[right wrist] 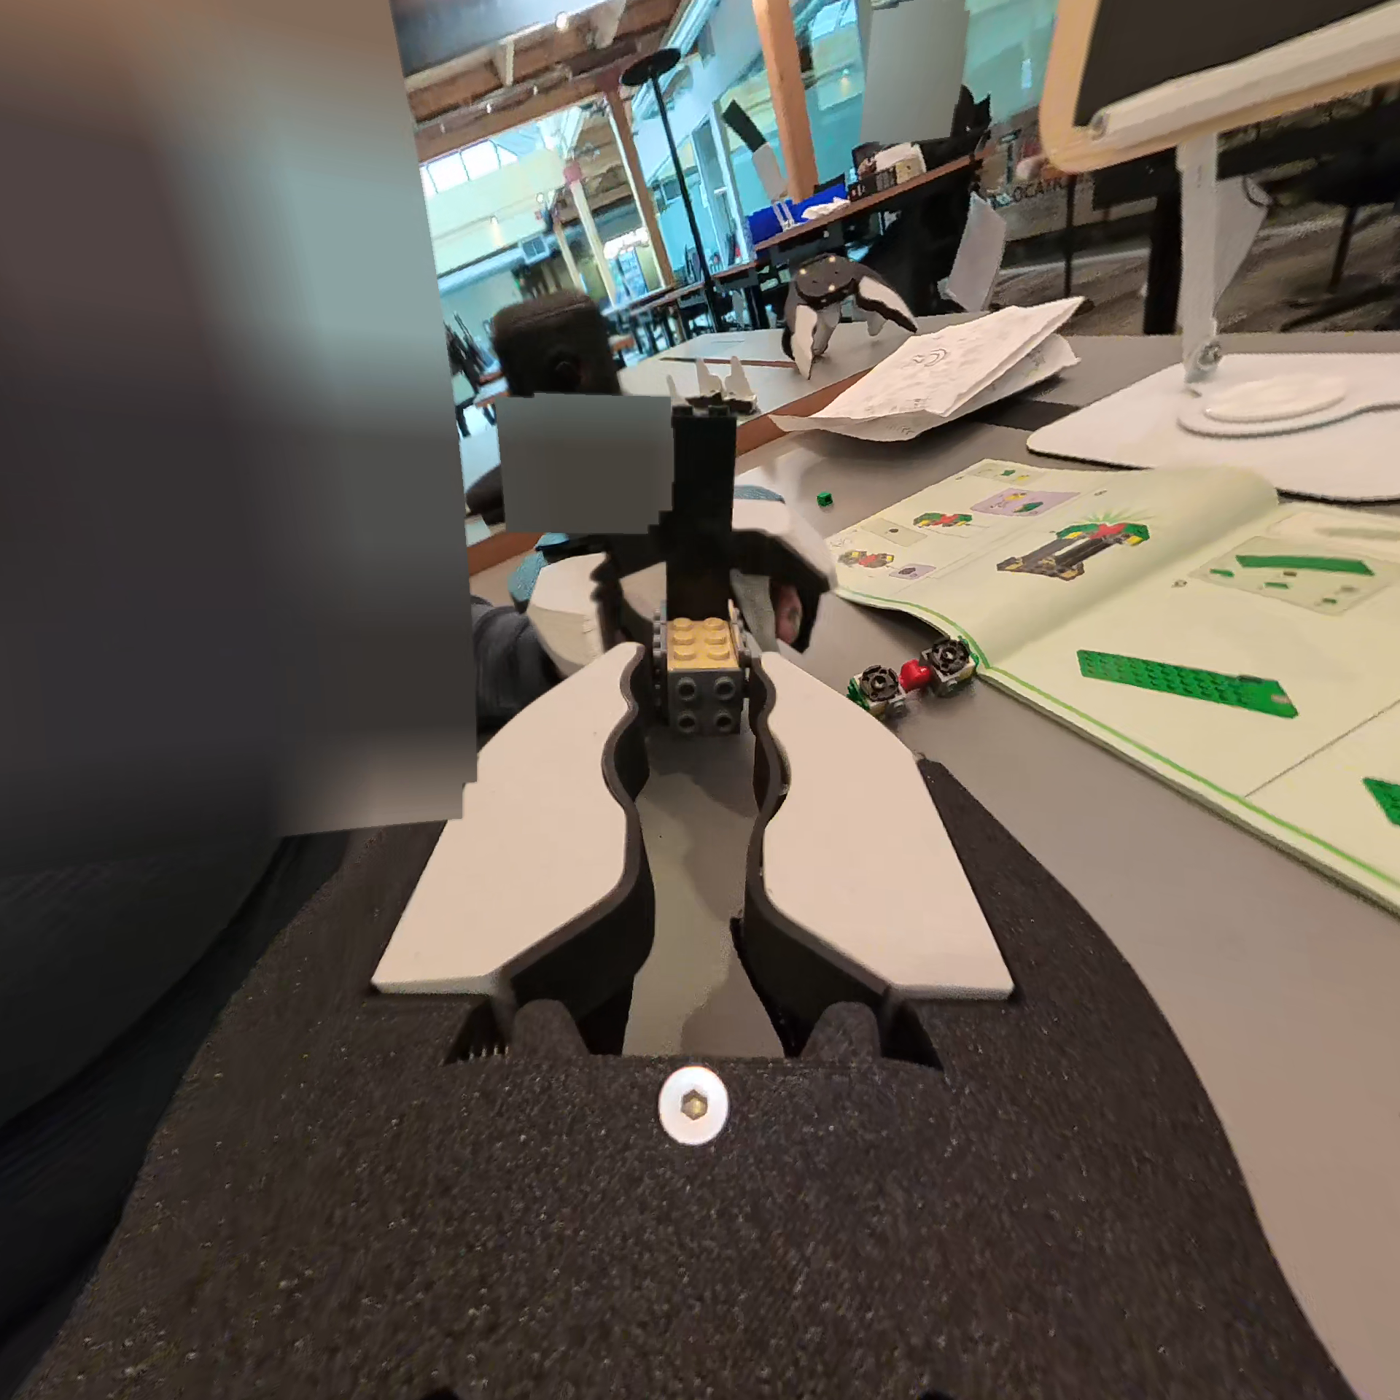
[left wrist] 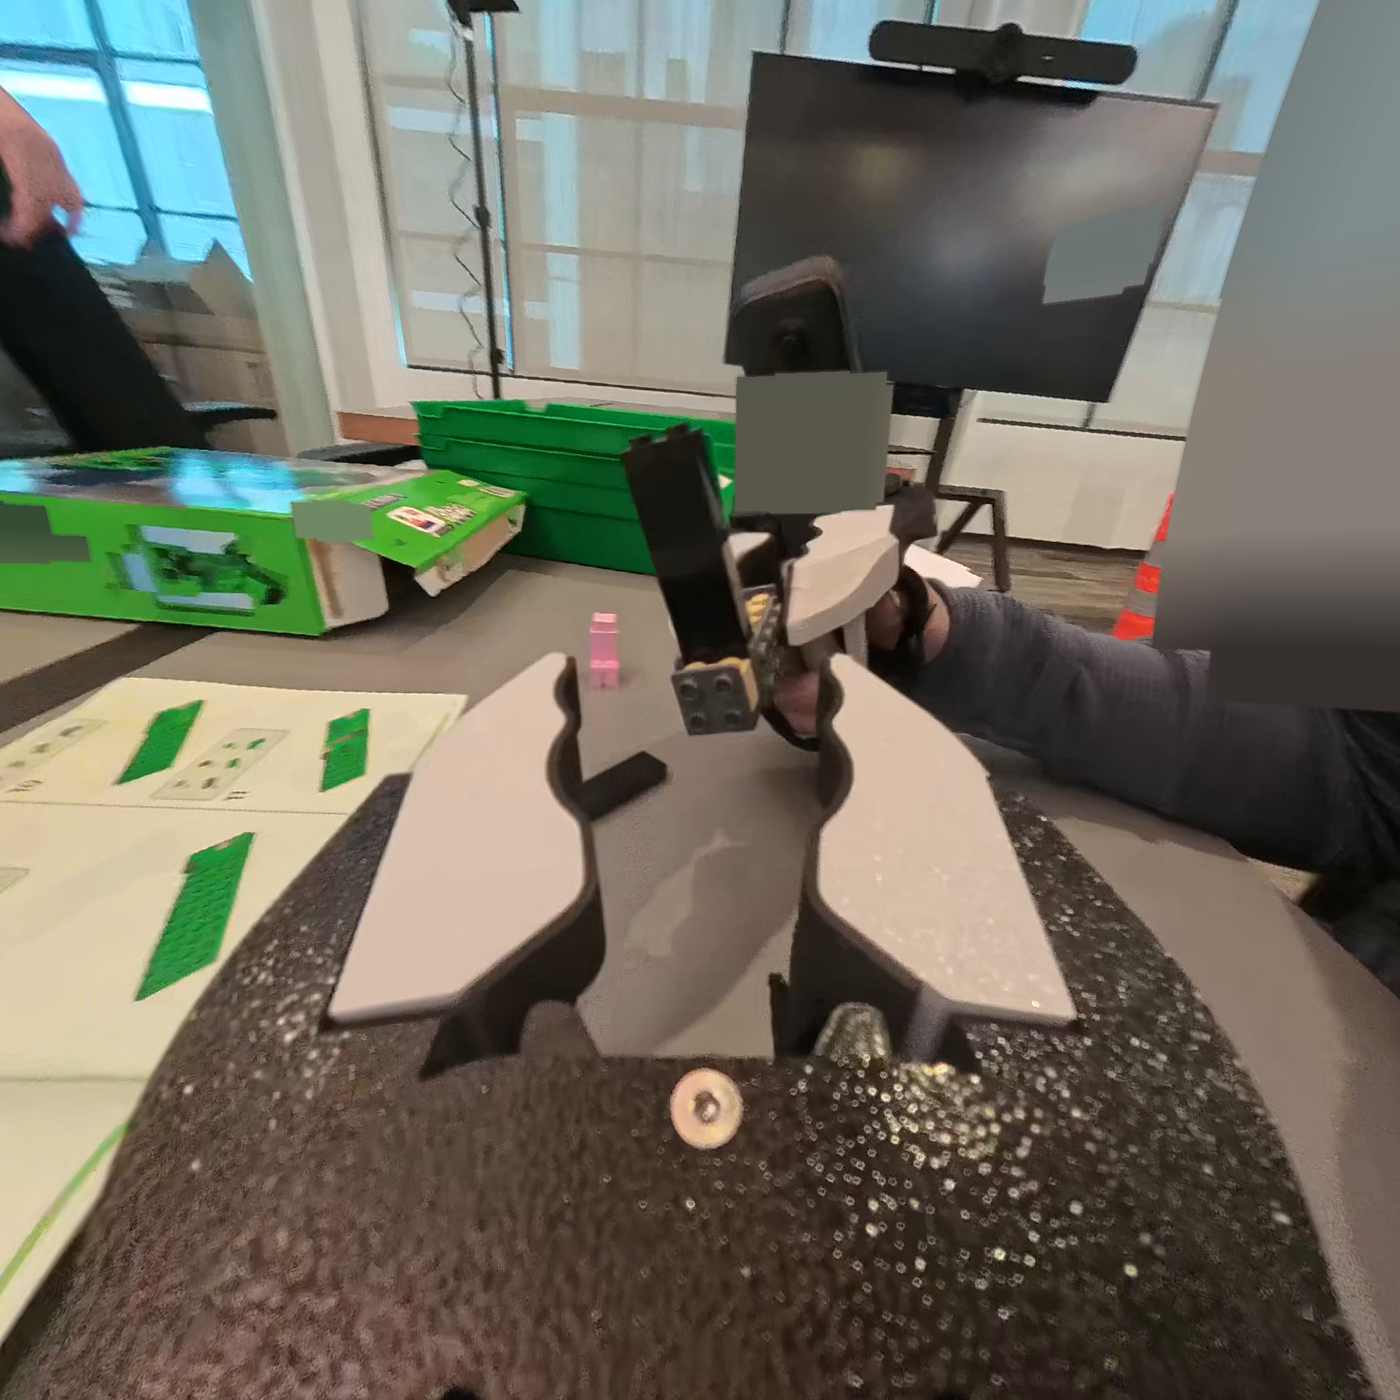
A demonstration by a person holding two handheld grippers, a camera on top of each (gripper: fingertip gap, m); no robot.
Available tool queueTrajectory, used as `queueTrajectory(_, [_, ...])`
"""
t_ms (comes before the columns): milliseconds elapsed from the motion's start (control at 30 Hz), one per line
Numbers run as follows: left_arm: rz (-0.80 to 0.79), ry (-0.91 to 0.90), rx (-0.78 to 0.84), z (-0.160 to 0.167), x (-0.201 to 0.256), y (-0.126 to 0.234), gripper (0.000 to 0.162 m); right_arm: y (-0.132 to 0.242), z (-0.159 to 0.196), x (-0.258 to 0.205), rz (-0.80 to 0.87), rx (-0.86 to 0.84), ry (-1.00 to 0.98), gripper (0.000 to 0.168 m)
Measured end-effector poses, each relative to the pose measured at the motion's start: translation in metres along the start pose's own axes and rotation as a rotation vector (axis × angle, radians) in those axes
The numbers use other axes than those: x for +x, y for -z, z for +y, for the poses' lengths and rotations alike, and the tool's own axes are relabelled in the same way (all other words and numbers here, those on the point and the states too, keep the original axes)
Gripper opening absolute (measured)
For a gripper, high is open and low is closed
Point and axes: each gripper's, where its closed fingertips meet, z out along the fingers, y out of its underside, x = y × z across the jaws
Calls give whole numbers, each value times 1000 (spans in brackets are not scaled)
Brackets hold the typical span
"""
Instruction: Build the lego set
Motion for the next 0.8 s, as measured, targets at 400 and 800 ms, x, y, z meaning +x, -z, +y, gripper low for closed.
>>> queueTrajectory(400, [-185,-433,-88,6,1,-3,59,-2,0,1,-134,52,-294,23])
queueTrajectory(800, [-22,58,33,-5,-3,3,35,6,-10,5,-93,133,-194,23])
